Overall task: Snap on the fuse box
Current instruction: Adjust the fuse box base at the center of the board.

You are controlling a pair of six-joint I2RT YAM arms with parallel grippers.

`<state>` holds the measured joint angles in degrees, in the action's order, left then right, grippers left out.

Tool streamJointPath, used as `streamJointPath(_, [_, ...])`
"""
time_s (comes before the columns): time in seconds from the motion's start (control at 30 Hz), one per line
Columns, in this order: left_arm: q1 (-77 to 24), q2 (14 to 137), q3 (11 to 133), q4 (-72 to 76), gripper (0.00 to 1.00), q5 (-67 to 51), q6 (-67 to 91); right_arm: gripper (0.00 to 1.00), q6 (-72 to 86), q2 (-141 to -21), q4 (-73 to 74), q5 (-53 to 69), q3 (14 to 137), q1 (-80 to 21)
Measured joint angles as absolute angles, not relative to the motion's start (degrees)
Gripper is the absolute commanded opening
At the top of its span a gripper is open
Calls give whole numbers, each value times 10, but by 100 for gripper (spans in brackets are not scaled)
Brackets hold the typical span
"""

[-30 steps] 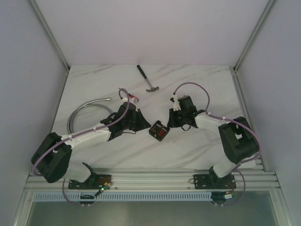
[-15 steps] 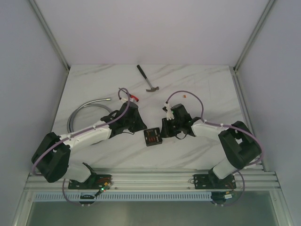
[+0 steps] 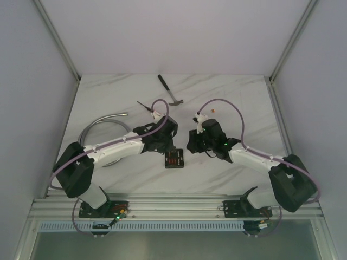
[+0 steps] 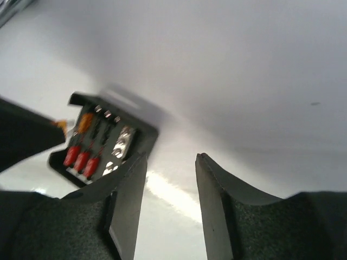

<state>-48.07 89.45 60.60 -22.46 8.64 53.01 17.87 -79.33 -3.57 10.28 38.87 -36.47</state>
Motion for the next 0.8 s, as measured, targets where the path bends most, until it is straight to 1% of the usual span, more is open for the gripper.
streamJointPath(0.13, [-501,925,641,-256,0,106,532,63,159,-768,-58,4,375,-362])
streamJointPath(0.2, [-507,937,649,-269,0,109,533,74,152,-764,-72,-37,356,-361])
streamJointPath(0.3, [-512,951,656,-285,0,110,532,84,151,-760,-88,-79,324,-359])
streamJointPath(0.4, [-515,960,660,-299,0,110,528,100,153,-753,-100,-107,302,-359])
streamJointPath(0.8, [-514,989,693,-318,0,116,507,99,154,-743,-135,-150,291,-358])
